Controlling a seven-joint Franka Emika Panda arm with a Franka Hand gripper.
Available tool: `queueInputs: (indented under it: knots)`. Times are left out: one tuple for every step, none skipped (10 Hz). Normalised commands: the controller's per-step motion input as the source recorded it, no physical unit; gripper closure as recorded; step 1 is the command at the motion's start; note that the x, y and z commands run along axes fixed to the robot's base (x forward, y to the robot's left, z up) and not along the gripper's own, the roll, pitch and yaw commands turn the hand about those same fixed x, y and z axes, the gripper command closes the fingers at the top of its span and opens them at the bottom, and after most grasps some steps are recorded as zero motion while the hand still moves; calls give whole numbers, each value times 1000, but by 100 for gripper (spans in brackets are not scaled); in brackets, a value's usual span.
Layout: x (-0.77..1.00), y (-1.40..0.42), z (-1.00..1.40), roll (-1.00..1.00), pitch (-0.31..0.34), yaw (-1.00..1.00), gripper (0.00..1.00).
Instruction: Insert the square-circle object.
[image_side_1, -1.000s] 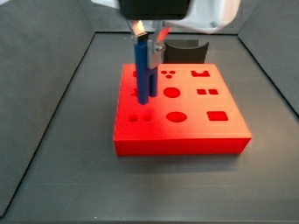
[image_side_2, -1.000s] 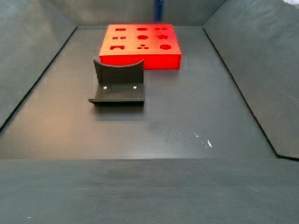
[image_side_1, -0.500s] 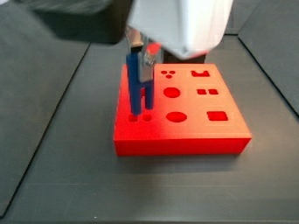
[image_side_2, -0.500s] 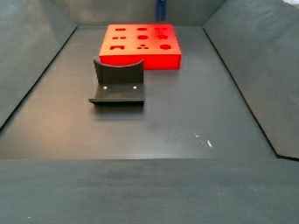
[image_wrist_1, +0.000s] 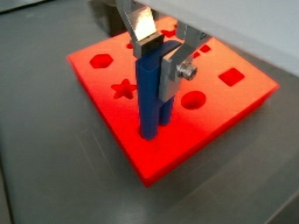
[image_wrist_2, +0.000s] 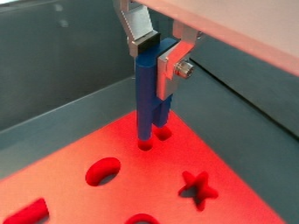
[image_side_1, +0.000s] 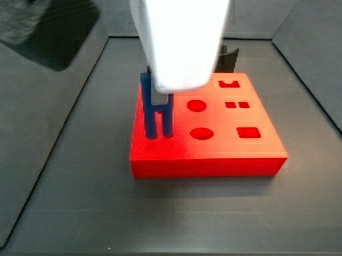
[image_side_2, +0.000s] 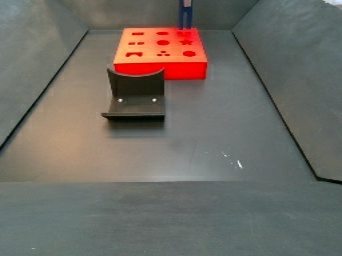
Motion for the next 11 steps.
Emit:
queueInputs:
  knots:
    - [60, 23, -49, 81, 11, -874, 100]
    - [109, 11, 0, 70, 29, -823, 100]
    - [149, 0, 0, 101, 69, -711, 100]
    - [80, -80, 0, 71, 70, -200, 100]
    - [-97, 0, -3, 0, -3, 86, 100]
    - [-20, 0, -249, 91, 0, 14, 100]
    - [0, 0, -166, 93, 0, 214, 100]
    - [0, 0, -103, 87, 3, 209, 100]
    - [63, 0, -37, 46, 0, 174, 100]
    - [309, -9, -77, 37, 0, 103, 100]
    - [383, 0, -80, 83, 0, 43, 100]
